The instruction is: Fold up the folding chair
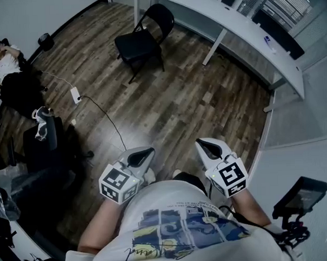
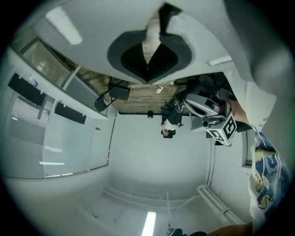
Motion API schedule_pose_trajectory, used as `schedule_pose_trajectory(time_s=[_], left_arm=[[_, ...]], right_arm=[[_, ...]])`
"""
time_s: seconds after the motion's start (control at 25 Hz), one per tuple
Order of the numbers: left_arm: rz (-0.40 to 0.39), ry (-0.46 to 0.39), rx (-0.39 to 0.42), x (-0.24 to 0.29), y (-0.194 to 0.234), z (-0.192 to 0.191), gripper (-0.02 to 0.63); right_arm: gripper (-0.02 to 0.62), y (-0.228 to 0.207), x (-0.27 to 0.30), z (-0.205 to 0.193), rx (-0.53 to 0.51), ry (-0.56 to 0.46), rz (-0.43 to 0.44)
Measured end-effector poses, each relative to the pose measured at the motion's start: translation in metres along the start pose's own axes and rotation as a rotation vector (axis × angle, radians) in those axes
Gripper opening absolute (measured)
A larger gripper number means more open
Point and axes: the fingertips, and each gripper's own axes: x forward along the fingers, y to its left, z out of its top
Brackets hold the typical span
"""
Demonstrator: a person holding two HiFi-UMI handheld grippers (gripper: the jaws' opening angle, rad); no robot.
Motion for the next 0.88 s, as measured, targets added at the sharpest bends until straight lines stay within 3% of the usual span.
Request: schedule_pose_trajectory(time_s=[0.44,0.6,0.88], left_arm=[[0.001,0.021,-0.065,0.0,0.031,-0.015,0.005],[0.027,0.002,-0.022,0.026,0.051,0.014,0.005],[0.12,0.025,-0.037,0.073,0.095,0.046,0.005]], right_arm=[[0.005,-0.009,0.012,-0.004,0.057,0.021,-0.024],[0.011,-0.042,0.038,0.007,0.054,-0.006,-0.003],[0.025,-0.109,0.089,0.021,0.06,-0.03,0.066]])
